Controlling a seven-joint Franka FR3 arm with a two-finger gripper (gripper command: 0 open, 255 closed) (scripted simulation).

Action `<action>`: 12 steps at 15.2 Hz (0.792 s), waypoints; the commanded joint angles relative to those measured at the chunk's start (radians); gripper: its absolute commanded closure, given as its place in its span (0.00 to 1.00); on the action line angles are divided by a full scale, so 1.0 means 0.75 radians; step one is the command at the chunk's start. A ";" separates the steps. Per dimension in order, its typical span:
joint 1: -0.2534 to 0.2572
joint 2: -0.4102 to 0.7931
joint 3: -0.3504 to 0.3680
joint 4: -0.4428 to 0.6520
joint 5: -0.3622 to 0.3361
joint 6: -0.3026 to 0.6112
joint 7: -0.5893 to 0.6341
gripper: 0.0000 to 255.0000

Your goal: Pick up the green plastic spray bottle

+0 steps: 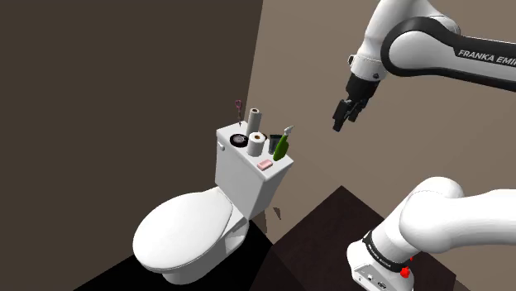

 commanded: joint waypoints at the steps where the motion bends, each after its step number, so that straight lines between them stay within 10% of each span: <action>1: 0.000 0.000 0.000 0.000 0.000 0.000 0.000 0.00; 12: 0.029 0.281 -0.342 -0.070 -0.218 0.409 -0.660 0.00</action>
